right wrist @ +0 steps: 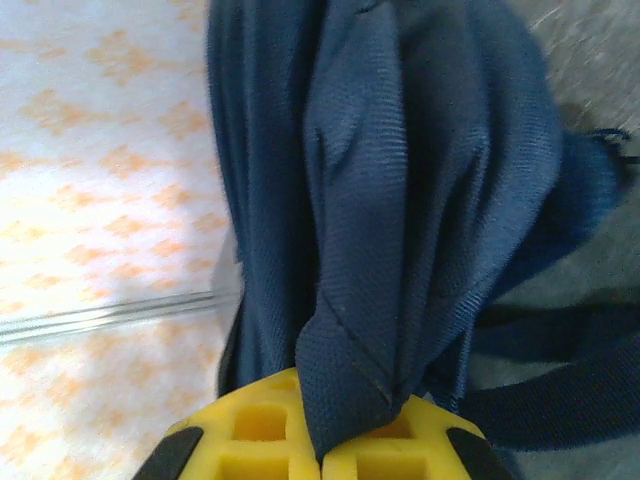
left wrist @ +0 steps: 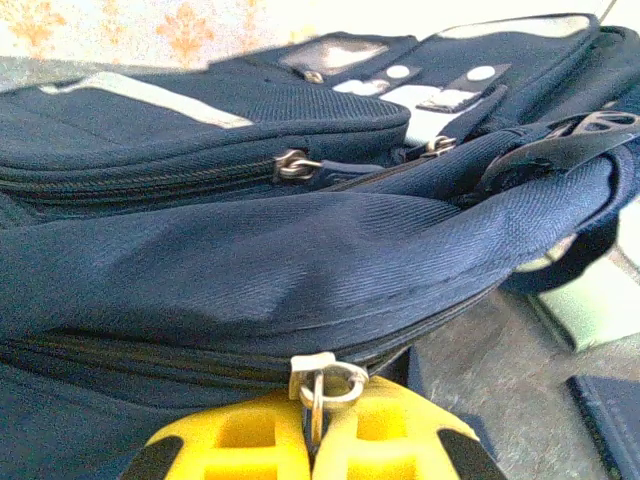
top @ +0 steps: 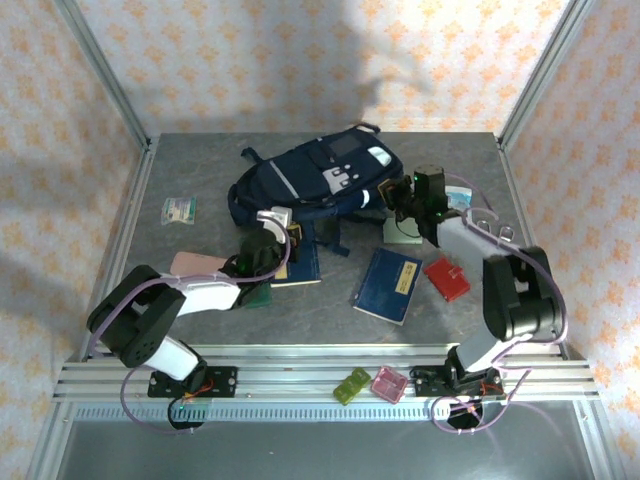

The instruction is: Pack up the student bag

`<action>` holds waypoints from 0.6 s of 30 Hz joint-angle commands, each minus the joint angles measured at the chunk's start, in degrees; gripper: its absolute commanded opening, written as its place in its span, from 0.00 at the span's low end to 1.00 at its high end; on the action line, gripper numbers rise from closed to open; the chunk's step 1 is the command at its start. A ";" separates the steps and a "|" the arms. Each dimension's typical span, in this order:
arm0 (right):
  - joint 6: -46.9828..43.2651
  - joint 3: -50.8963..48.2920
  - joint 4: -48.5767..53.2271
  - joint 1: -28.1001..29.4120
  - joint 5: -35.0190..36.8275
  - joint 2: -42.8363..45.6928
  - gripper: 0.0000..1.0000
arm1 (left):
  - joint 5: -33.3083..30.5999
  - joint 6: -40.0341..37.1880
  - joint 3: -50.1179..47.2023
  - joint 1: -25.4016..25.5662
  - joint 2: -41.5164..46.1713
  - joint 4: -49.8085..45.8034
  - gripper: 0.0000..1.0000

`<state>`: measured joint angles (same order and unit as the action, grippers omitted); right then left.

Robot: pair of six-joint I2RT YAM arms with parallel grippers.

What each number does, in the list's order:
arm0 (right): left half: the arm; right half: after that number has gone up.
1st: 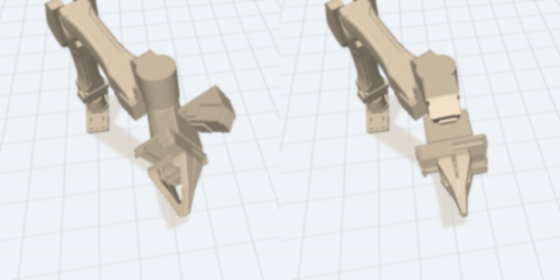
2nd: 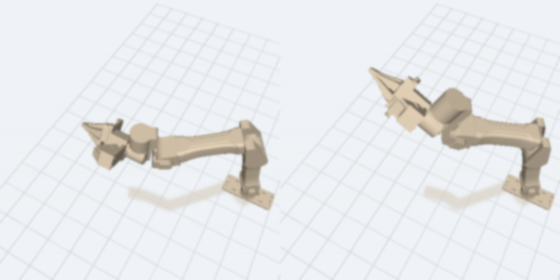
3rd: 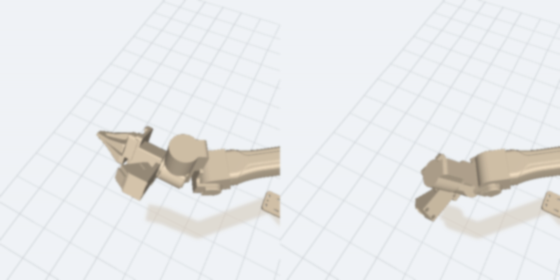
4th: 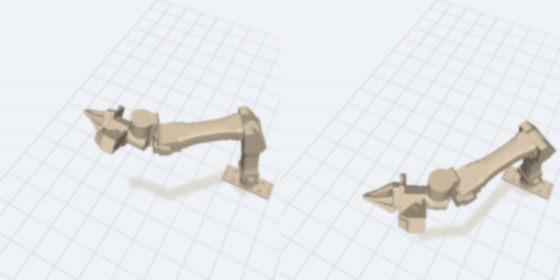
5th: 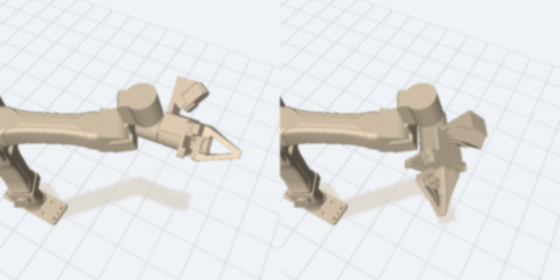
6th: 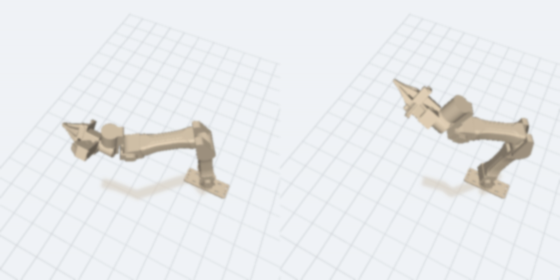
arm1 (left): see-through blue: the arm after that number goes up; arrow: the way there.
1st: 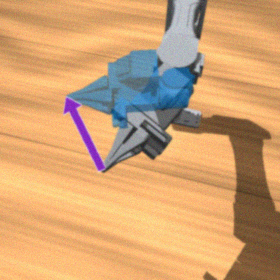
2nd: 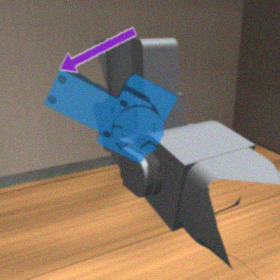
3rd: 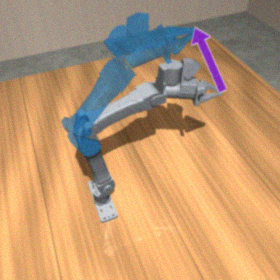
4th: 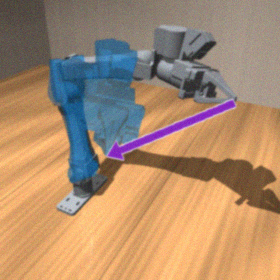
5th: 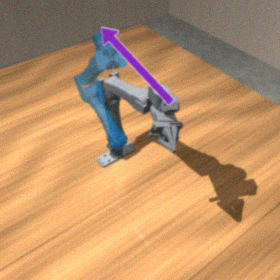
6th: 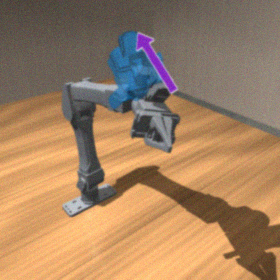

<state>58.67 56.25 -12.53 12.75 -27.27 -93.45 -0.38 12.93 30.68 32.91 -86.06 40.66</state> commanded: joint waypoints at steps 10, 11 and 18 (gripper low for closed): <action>-9.98 13.99 14.25 -3.41 3.13 -8.13 0.51 | -1.61 -2.65 12.38 4.52 -5.59 -10.61 0.00; -10.47 13.22 15.49 -3.41 2.68 -6.67 0.54 | -1.51 -2.65 12.99 4.76 -6.22 -10.73 0.00; -7.14 -0.39 13.80 -0.69 -2.68 5.88 0.66 | -0.50 -2.73 19.58 6.26 -10.24 -15.18 0.00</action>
<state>50.11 59.83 1.30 10.24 -27.31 -91.31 -0.89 10.98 46.54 38.37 -96.29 24.34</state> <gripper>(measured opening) 0.626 0.049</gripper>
